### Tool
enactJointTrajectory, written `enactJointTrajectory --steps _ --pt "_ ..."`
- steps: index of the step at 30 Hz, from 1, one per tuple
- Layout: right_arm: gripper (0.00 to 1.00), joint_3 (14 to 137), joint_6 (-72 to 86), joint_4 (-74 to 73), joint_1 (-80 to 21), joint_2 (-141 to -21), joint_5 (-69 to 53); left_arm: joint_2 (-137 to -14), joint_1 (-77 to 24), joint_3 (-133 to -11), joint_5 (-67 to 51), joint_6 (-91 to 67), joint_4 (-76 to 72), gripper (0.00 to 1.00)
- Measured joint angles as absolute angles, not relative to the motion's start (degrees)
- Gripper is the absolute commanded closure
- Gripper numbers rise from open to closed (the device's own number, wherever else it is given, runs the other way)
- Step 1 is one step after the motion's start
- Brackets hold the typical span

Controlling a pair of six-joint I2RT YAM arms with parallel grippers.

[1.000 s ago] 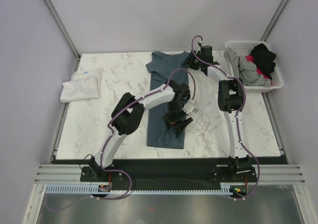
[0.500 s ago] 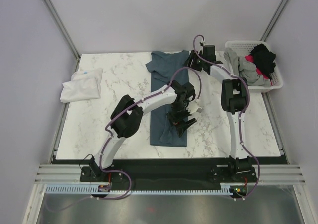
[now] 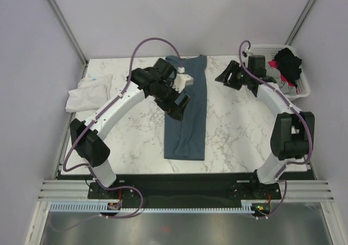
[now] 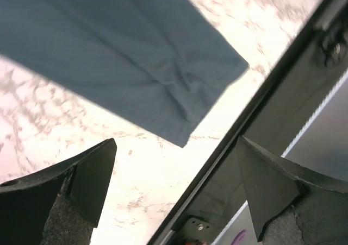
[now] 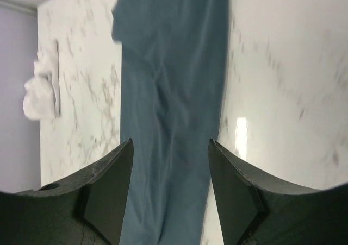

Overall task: Fold and stack the t-shirts
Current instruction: Fold the tshirt

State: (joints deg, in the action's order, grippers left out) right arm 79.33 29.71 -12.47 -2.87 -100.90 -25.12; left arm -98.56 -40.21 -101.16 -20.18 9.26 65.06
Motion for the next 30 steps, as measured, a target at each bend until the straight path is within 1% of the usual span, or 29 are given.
enactJointTrajectory --steps 2,5,9,10,12,13,14,15,18,21,23,24,30 --pt "0.34 71.40 31.64 -13.58 -3.22 -95.85 -26.22 -98.56 -34.15 -99.50 -21.69 5.72 63.16 0.02" --pt "0.33 62.46 33.30 -16.40 -3.55 -90.61 -27.16 -98.00 -26.33 -95.22 -24.40 -0.78 59.99 0.07" --pt "0.32 52.86 35.94 -18.11 -3.53 -82.98 -27.16 -91.64 -20.18 -80.01 -30.57 -13.85 51.86 0.07" --pt "0.33 50.54 36.62 -18.26 -3.53 -80.84 -27.24 -89.95 -19.97 -76.20 -31.75 -16.75 50.52 0.09" --pt "0.33 46.35 37.71 -18.41 -3.53 -77.25 -27.75 -86.98 -20.23 -68.97 -33.54 -21.82 46.06 0.14" --pt "0.34 43.68 38.33 -18.37 -3.53 -75.46 -28.34 -85.43 -20.45 -64.38 -34.33 -24.97 43.57 0.21" --pt "0.34 41.87 38.63 -18.52 -3.53 -74.54 -28.62 -84.82 -20.60 -61.73 -34.76 -27.09 42.02 0.23" --pt "0.34 39.07 39.20 -18.65 -3.53 -73.49 -29.17 -84.03 -20.80 -56.82 -35.05 -30.48 38.76 0.21" --pt "0.34 32.82 40.29 -19.29 -3.55 -72.20 -29.93 -84.29 -20.86 -49.54 -34.65 -35.09 34.41 0.18" --pt "0.35 27.83 41.98 -19.86 -3.84 -71.68 -30.04 -84.93 -20.86 -45.98 -34.02 -37.39 31.99 0.18" --pt "0.35 26.76 43.35 -19.70 -4.51 -72.07 -30.20 -85.47 -20.86 -44.93 -33.17 -38.17 29.80 0.20" --pt "0.36 26.76 44.01 -19.11 -5.15 -72.53 -30.26 -85.89 -20.86 -44.31 -32.88 -38.61 28.47 0.24" --pt "0.37 27.57 48.16 -13.19 -10.87 -77.45 -32.58 -88.33 -20.75 -38.96 -32.29 -42.85 21.32 0.34"
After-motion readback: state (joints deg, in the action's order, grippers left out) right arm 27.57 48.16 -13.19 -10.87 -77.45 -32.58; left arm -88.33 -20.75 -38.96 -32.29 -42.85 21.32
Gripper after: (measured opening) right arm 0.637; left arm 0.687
